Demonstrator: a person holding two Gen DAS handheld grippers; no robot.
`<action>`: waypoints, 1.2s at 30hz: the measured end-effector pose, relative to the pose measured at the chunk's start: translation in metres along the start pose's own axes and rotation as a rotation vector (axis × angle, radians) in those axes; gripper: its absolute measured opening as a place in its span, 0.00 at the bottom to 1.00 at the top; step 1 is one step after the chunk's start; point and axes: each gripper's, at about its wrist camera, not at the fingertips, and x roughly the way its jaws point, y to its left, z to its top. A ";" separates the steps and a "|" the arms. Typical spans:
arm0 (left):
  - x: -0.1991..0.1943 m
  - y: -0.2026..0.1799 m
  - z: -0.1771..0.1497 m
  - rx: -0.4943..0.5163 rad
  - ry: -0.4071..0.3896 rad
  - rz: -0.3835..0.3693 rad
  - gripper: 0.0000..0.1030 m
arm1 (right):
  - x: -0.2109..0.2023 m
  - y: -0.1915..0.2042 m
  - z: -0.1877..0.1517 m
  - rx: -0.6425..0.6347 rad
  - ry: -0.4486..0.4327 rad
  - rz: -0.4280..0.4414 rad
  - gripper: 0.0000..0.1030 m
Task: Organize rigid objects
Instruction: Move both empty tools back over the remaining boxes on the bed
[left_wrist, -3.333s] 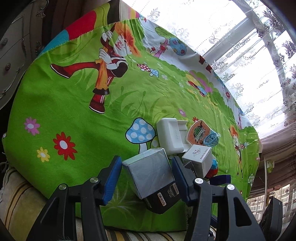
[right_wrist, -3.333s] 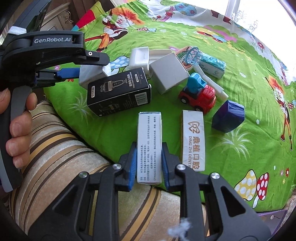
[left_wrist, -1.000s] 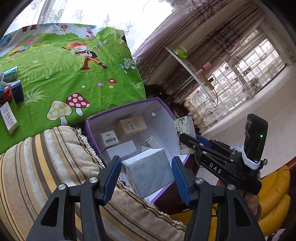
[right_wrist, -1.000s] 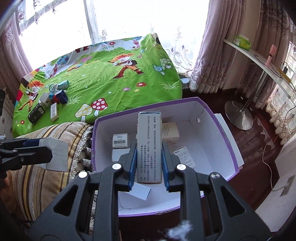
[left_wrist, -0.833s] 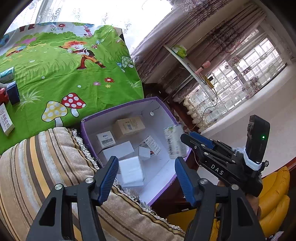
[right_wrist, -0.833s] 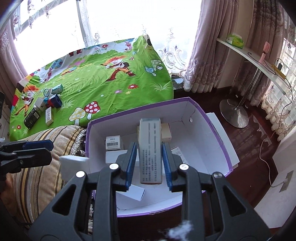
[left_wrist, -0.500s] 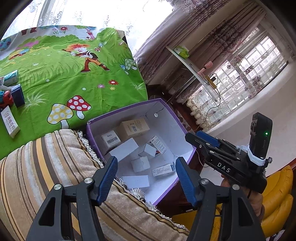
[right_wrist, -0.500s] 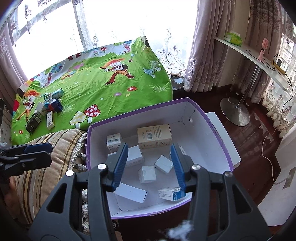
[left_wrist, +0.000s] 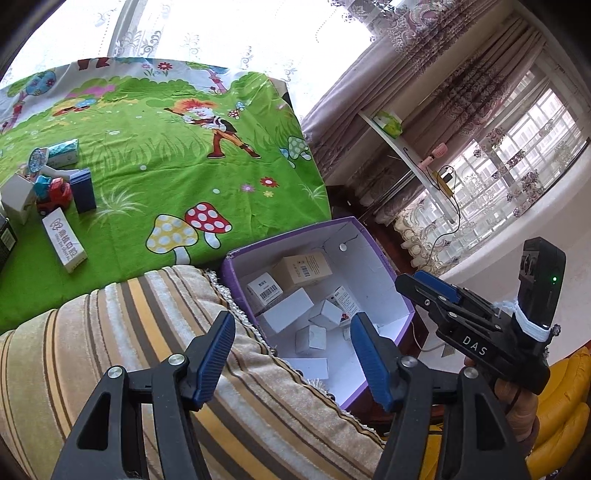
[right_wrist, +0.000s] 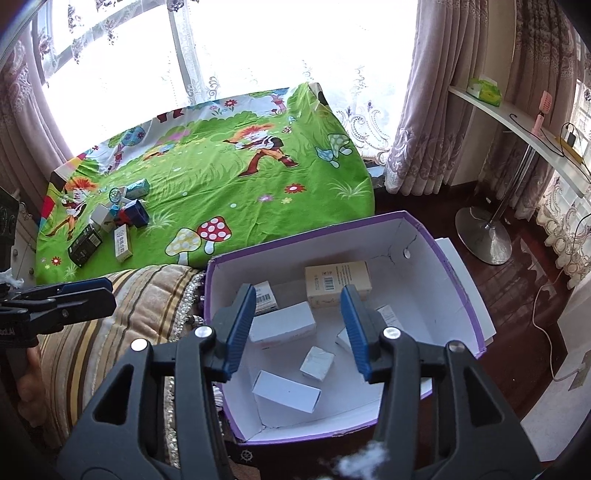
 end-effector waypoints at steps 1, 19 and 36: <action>-0.004 0.004 0.001 -0.007 -0.009 0.009 0.64 | 0.000 0.005 0.002 -0.010 -0.003 0.007 0.51; -0.060 0.148 0.002 -0.294 -0.046 0.134 0.64 | 0.027 0.111 0.022 -0.210 0.041 0.122 0.56; -0.041 0.263 0.017 -0.463 0.103 0.167 0.64 | 0.094 0.228 0.056 -0.313 0.127 0.246 0.63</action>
